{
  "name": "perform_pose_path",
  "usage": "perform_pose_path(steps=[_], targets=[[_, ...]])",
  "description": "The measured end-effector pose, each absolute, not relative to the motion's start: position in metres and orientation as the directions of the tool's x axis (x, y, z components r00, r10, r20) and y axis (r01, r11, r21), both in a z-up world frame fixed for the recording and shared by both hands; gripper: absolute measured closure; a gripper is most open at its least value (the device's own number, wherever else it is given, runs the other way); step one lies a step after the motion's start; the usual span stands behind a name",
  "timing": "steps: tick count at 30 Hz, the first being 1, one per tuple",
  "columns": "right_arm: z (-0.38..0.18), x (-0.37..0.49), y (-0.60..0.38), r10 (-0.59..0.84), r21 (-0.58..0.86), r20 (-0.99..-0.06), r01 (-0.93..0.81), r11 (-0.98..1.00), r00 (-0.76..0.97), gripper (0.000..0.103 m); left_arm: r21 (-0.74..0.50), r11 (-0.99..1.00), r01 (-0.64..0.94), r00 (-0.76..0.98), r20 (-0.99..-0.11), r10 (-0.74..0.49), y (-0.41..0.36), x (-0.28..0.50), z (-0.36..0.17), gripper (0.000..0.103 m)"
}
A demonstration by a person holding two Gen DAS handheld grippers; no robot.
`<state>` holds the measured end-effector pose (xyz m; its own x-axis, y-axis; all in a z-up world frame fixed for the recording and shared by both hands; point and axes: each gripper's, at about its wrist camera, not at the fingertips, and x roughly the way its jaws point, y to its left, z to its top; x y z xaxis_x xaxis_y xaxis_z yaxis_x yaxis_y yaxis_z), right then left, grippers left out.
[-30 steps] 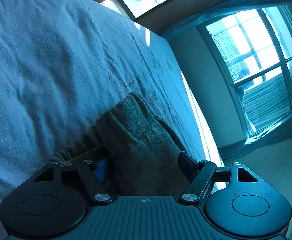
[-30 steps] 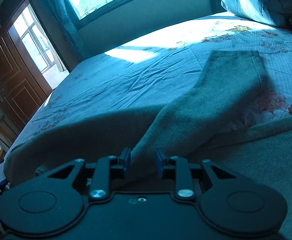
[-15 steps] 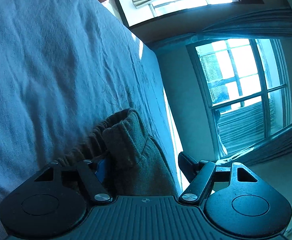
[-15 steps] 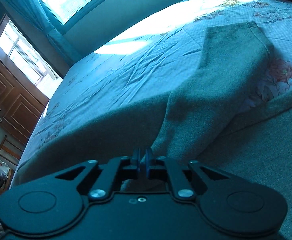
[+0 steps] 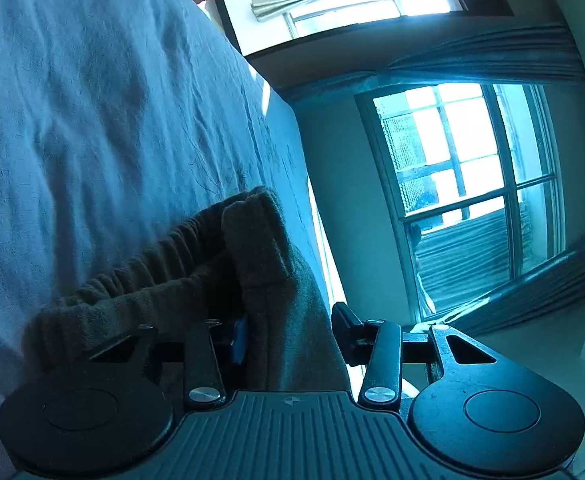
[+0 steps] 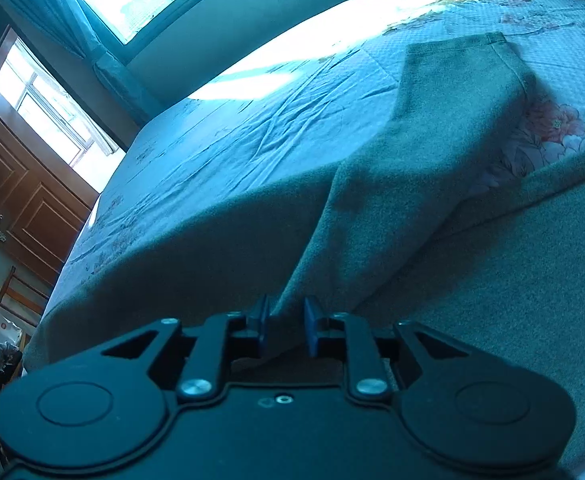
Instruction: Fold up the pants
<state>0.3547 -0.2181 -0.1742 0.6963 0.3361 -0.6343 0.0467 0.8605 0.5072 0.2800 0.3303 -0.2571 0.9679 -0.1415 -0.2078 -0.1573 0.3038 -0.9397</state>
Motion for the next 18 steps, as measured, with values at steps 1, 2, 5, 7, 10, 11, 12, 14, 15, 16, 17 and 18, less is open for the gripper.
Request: perform_pose_path(steps=[1, 2, 5, 7, 10, 11, 12, 14, 15, 16, 17, 18], targets=[[-0.174, 0.357, -0.217, 0.333, 0.509, -0.635, 0.054, 0.859, 0.697, 0.088, -0.939, 0.302, -0.163, 0.966, -0.214, -0.143, 0.33, 0.282, -0.257, 0.059], [-0.175, 0.359, -0.216, 0.324, 0.503, -0.642, 0.062, 0.862, 0.695, 0.084, -0.935, 0.309, -0.172, 0.964, -0.225, -0.144, 0.33, 0.284, -0.257, 0.061], [-0.179, 0.371, -0.212, 0.304, 0.489, -0.673, 0.097, 0.867, 0.675, 0.093, -0.904, 0.354, -0.241, 0.939, -0.309, -0.149, 0.33, 0.298, -0.252, 0.087], [-0.175, 0.375, -0.21, 0.294, 0.46, -0.669, 0.07, 0.885, 0.683, 0.103, -0.888, 0.377, -0.264, 0.924, -0.344, -0.164, 0.336, 0.303, -0.251, 0.089], [-0.147, 0.375, -0.221, 0.322, 0.496, -0.571, 0.004, 0.868, 0.755, 0.103, -0.903, 0.373, -0.212, 0.93, -0.304, -0.205, 0.347, 0.313, -0.227, 0.093], [-0.131, 0.374, -0.226, 0.336, 0.513, -0.518, -0.029, 0.858, 0.787, 0.103, -0.902, 0.393, -0.179, 0.934, -0.281, -0.219, 0.348, 0.318, -0.21, 0.093], [-0.112, 0.37, -0.231, 0.345, 0.52, -0.453, -0.07, 0.851, 0.822, 0.103, -0.901, 0.418, -0.116, 0.943, -0.233, -0.239, 0.348, 0.322, -0.186, 0.093], [-0.074, 0.351, -0.243, 0.38, 0.522, -0.307, -0.18, 0.834, 0.872, 0.103, -0.888, 0.459, 0.006, 0.943, -0.148, -0.297, 0.344, 0.318, -0.149, 0.093], [-0.063, 0.341, -0.246, 0.393, 0.513, -0.27, -0.214, 0.831, 0.879, 0.103, -0.858, 0.513, 0.04, 0.934, -0.15, -0.323, 0.34, 0.308, -0.132, 0.093], [-0.054, 0.327, -0.251, 0.398, 0.486, -0.247, -0.243, 0.84, 0.883, 0.103, -0.82, 0.573, 0.005, 0.926, -0.213, -0.313, 0.336, 0.297, -0.124, 0.093], [-0.055, 0.31, -0.256, 0.406, 0.472, -0.251, -0.255, 0.844, 0.879, 0.103, -0.794, 0.606, -0.05, 0.913, -0.283, -0.295, 0.335, 0.286, -0.127, 0.093], [-0.063, 0.301, -0.259, 0.41, 0.47, -0.273, -0.251, 0.846, 0.87, 0.103, -0.766, 0.633, -0.108, 0.895, -0.353, -0.274, 0.336, 0.275, -0.136, 0.093]])
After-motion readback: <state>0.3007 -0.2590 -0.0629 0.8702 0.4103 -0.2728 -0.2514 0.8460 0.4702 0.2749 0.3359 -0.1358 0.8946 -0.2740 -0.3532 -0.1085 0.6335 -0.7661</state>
